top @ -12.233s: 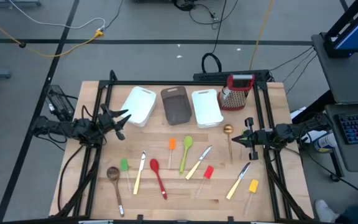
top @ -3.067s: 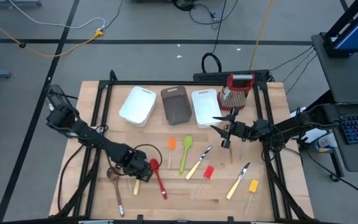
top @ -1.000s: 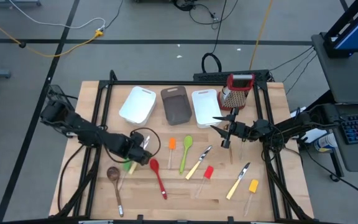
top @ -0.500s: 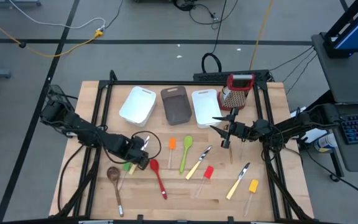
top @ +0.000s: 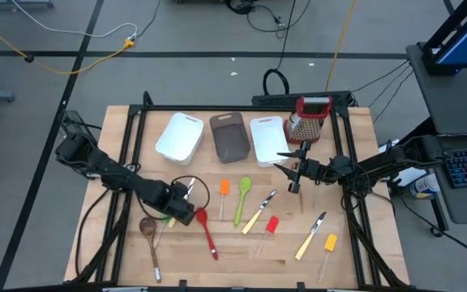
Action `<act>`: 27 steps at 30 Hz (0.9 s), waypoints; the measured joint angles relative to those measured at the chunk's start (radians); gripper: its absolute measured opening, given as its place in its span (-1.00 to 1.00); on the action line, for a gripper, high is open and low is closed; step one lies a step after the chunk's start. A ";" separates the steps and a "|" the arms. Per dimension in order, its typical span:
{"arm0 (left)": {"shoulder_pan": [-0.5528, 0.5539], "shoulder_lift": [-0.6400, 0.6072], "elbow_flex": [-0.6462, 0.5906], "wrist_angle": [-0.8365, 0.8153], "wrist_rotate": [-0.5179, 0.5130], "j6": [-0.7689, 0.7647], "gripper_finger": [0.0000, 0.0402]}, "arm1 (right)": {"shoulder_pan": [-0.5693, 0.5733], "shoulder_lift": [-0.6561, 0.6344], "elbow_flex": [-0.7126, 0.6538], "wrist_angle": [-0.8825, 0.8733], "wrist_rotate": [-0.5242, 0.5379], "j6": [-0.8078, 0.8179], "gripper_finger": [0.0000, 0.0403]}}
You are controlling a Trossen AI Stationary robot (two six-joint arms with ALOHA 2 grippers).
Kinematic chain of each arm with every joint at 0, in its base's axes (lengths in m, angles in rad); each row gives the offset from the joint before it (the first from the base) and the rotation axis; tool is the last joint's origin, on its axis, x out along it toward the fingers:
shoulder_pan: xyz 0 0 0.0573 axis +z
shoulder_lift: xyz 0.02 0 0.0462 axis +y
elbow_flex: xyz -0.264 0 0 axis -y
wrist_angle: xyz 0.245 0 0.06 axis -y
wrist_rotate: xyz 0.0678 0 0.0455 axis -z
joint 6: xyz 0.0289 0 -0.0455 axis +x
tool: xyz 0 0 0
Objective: Pick & Place Kitchen Items
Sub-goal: Put the left yellow knife into the left white bin
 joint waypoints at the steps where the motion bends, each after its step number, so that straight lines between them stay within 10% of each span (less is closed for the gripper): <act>1: -0.006 0.012 0.000 0.003 0.001 -0.001 -0.09 | 0.000 0.000 0.000 -0.002 0.000 0.000 -0.21; 15: -0.004 0.080 0.005 0.005 0.007 -0.011 -0.78 | 0.000 0.000 0.000 -0.002 0.000 0.000 -0.21; 27: 0.030 0.035 0.095 -0.128 -0.127 0.055 -0.79 | 0.000 0.000 0.000 0.001 0.000 -0.003 -0.21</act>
